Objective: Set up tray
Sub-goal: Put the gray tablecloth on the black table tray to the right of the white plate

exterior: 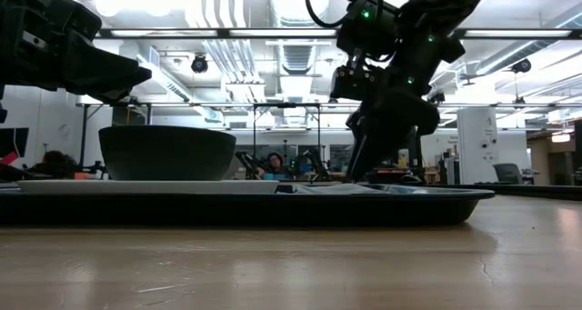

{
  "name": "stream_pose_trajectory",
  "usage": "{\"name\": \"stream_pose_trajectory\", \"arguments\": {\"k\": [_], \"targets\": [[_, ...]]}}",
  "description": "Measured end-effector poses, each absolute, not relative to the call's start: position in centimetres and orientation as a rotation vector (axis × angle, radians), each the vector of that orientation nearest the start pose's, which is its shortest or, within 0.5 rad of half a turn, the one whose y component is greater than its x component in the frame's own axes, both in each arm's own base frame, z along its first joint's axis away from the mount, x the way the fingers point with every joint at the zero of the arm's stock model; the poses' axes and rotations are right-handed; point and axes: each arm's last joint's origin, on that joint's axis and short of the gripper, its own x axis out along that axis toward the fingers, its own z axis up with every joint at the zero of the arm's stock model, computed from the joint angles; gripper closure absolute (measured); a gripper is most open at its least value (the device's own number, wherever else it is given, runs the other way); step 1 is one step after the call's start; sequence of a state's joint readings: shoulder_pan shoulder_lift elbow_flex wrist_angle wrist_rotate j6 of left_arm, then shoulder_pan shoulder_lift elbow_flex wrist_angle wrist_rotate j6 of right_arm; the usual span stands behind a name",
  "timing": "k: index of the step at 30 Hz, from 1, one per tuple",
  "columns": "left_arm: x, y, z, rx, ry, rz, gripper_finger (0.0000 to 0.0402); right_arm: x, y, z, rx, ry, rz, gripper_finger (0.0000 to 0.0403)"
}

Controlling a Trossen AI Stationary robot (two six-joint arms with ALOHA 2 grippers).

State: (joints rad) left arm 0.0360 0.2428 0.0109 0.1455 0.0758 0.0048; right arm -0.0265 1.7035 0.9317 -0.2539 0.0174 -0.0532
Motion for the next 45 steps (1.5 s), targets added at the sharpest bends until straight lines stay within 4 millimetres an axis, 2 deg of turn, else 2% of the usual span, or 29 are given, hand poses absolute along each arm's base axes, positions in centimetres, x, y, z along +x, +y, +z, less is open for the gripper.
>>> {"name": "stream_pose_trajectory", "arguments": {"k": [20, 45], "targets": [[11.2, 0.2, 16.1, 0.000, 0.086, -0.040, 0.0297, 30.7, -0.9, 13.5, -0.043, 1.083, -0.014, 0.0280], [11.2, 0.2, 16.1, 0.000, 0.086, -0.041, 0.0297, 29.7, -0.9, 13.1, 0.019, 1.187, -0.058, 0.0280]]}}
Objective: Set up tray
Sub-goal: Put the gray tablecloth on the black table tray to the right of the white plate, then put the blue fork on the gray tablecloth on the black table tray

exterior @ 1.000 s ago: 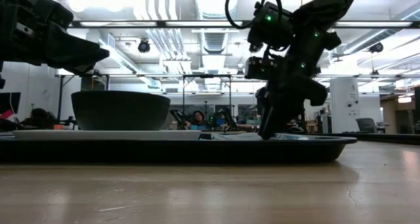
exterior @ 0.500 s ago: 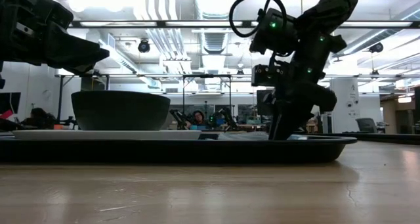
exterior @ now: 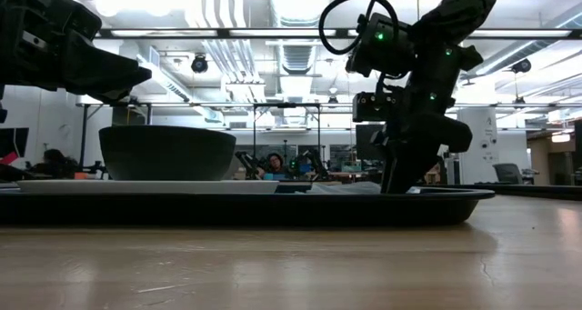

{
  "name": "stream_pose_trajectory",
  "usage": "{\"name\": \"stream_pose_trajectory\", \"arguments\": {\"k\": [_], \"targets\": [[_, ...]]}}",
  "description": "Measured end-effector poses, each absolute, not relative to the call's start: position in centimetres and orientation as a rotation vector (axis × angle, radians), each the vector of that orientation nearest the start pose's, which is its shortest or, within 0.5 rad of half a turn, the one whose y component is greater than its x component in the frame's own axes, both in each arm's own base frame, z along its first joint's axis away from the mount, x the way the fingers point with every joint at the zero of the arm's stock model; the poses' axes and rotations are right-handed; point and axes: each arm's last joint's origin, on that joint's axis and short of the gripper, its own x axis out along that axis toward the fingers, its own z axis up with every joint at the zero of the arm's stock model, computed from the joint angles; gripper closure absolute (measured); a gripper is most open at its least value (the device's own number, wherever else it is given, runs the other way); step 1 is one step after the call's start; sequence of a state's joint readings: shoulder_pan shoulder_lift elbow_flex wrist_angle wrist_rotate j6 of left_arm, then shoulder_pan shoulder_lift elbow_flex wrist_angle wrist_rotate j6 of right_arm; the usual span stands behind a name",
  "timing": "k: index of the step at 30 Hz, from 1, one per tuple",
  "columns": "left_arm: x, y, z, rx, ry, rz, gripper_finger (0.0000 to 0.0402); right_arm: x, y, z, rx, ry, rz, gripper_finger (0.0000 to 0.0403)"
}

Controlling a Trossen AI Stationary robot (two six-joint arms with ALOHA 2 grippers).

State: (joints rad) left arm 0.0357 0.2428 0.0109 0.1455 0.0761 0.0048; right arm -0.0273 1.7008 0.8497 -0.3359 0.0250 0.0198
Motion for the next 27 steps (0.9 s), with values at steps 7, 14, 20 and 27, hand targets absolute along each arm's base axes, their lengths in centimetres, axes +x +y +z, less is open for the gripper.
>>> {"name": "stream_pose_trajectory", "arguments": {"k": [7, 14, 20, 27], "targets": [[11.2, 0.2, 16.1, 0.000, 0.086, -0.040, 0.0297, 29.9, -0.9, 13.4, 0.030, 1.183, -0.064, 0.0280], [11.2, 0.2, 16.1, 0.000, 0.086, -0.040, 0.0297, 30.2, -0.9, 15.9, 0.044, 1.105, -0.068, 0.0280], [11.2, 0.2, 16.1, 0.000, 0.086, -0.040, 0.0297, 29.9, -1.1, 17.6, 0.132, 1.034, -0.119, 0.0280], [11.2, 0.2, 16.1, 0.000, 0.087, -0.040, 0.0297, 31.0, -1.2, 19.7, 0.163, 0.907, -0.134, 0.0280]]}}
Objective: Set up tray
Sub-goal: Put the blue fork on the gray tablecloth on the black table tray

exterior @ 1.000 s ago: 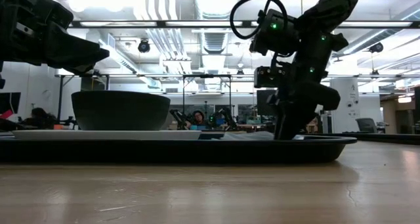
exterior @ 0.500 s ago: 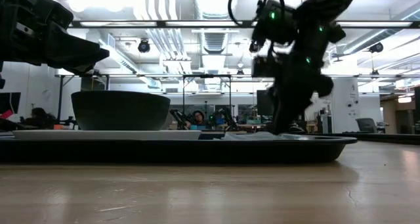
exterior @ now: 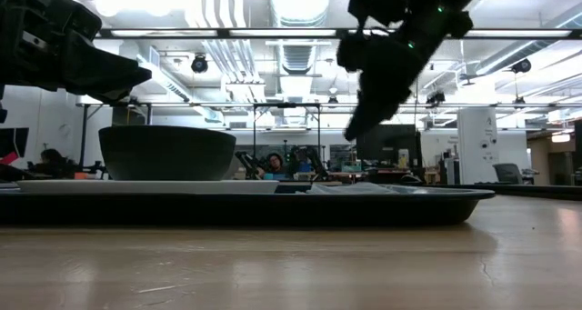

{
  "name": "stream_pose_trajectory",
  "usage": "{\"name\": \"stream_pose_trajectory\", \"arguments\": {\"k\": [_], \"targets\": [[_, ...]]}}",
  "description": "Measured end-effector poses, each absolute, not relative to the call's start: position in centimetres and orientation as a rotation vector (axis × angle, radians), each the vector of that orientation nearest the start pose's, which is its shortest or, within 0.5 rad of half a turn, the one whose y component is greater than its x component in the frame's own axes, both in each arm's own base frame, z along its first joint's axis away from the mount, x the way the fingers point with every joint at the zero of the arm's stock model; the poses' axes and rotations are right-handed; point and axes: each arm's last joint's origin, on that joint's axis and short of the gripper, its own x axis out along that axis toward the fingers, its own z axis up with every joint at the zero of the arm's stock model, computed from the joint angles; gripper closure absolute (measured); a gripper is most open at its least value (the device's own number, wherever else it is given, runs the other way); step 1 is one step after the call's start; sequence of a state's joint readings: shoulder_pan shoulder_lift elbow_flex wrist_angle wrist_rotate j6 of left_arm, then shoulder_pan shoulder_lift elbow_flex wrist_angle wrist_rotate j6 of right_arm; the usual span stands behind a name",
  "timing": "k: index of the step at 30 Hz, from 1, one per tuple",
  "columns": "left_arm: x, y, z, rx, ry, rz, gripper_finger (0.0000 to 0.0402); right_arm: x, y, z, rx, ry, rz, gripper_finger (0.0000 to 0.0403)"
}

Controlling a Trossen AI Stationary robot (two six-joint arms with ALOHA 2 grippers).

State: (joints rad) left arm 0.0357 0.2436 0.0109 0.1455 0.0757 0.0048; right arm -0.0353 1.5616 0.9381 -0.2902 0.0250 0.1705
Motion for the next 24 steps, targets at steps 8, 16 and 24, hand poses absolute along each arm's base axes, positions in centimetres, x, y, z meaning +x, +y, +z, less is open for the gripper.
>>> {"name": "stream_pose_trajectory", "arguments": {"k": [8, 16, 24], "targets": [[11.2, 0.2, 16.1, 0.000, 0.087, -0.040, 0.0297, 33.1, -1.3, 22.5, 0.172, 0.695, -0.120, 0.0280], [11.2, 0.2, 16.1, 0.000, 0.087, -0.040, 0.0297, 34.5, -1.5, 25.7, 0.102, 0.554, -0.095, 0.0280], [11.2, 0.2, 16.1, 0.000, 0.086, -0.041, 0.0297, 33.6, -4.4, 24.7, 0.125, 0.643, -0.177, 0.0280]]}}
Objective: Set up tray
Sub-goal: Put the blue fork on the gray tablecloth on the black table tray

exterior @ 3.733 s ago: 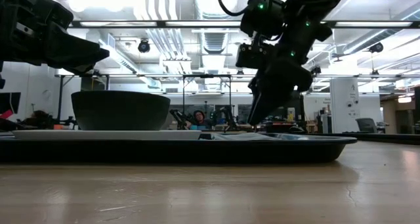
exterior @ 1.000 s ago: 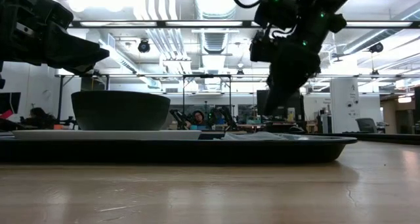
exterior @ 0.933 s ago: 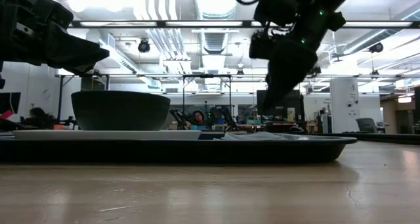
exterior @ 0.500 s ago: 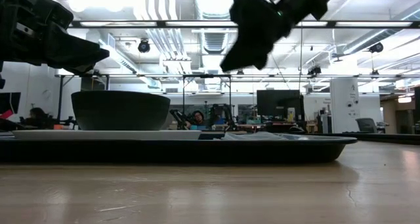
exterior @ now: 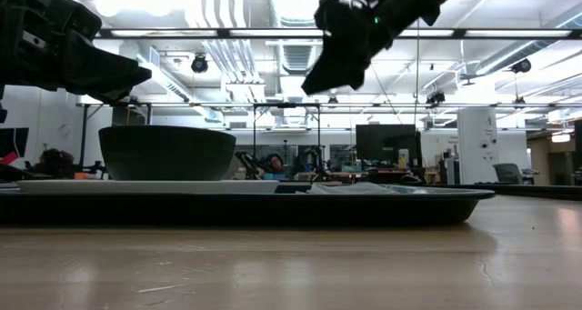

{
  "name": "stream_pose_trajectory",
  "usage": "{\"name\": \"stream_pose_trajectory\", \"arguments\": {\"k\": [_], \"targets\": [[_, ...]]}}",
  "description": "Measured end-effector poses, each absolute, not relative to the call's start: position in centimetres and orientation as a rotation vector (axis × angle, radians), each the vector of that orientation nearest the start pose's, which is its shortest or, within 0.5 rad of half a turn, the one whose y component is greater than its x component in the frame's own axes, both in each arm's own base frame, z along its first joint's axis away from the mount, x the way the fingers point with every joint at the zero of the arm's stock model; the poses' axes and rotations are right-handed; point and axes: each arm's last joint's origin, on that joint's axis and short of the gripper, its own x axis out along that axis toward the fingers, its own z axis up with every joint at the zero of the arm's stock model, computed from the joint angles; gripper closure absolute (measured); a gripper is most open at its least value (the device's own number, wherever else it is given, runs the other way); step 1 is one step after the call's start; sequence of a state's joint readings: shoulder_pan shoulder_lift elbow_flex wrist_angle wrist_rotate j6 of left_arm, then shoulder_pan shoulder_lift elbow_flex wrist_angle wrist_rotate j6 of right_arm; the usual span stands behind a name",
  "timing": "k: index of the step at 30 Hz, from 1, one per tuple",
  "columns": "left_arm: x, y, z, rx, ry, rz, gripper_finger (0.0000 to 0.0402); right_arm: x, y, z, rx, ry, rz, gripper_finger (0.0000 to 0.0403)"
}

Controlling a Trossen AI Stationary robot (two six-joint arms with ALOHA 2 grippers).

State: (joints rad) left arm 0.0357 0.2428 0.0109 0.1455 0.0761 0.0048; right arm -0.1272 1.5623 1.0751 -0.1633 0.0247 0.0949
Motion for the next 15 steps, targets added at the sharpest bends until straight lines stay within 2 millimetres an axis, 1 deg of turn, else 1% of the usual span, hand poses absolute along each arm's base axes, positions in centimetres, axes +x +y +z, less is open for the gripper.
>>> {"name": "stream_pose_trajectory", "arguments": {"k": [7, 15], "targets": [[11.2, 0.2, 16.1, 0.000, 0.087, -0.040, 0.0297, 32.5, -8.4, 23.8, 0.146, 0.677, -0.284, 0.0280], [11.2, 0.2, 16.1, 0.000, 0.086, -0.040, 0.0297, 31.5, -11.6, 22.9, 0.125, 0.709, -0.301, 0.0280]]}}
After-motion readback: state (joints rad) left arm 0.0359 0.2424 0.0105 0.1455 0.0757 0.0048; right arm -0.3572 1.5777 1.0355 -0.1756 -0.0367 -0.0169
